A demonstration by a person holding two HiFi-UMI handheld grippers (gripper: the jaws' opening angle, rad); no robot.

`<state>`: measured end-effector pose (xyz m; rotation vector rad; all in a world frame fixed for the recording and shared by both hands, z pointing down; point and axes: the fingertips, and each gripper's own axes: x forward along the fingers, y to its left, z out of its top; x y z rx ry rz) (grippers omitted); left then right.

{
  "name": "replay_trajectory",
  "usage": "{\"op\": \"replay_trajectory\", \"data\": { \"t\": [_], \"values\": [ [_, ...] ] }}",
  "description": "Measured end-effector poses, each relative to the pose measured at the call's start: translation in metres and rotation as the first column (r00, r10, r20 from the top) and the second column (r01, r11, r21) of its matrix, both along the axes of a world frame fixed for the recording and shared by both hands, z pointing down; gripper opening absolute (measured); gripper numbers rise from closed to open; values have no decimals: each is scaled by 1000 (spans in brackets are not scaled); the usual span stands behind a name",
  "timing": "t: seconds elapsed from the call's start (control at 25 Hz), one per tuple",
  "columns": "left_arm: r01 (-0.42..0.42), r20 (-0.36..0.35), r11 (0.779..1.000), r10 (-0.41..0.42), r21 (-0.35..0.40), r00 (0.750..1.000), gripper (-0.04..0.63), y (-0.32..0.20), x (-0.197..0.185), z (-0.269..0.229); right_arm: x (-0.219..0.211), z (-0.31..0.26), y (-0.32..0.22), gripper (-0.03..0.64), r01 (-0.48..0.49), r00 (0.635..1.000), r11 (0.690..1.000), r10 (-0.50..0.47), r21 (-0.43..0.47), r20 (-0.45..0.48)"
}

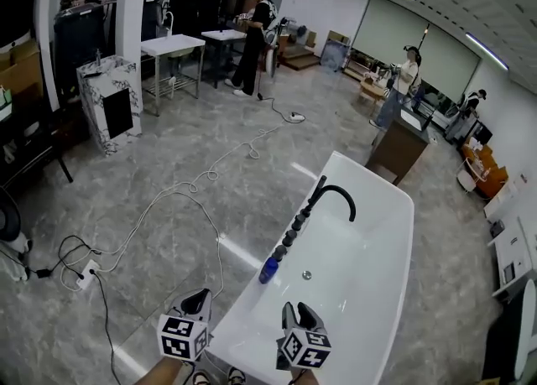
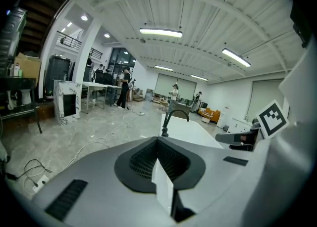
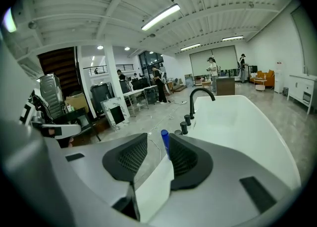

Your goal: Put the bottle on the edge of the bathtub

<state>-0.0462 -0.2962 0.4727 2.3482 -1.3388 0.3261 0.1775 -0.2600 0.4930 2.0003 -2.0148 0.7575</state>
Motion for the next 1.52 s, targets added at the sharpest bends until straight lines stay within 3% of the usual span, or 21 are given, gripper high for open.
{"op": "replay_trajectory", "data": {
  "t": [0.36, 0.6, 1.08, 1.52],
  "values": [
    [-10, -72, 1000, 11, 11, 997, 15, 28, -19, -32, -21, -30, 31, 148, -8, 1000, 1000, 8, 8, -13],
    [-10, -117, 1000, 10, 3, 993, 15, 39, -26, -43, -33, -54, 52, 67, -6, 1000, 999, 6, 36, -1],
    [-16, -104, 1000, 16, 4, 994, 15, 66, -16, -54, -22, -65, 64, 33, -29, 999, 998, 28, 51, 17],
    [89, -77, 994, -85, 55, 993, 15, 59, 17, -76, 24, -81, 59, 28, 36, 999, 995, -35, 97, -11]
  ]
}}
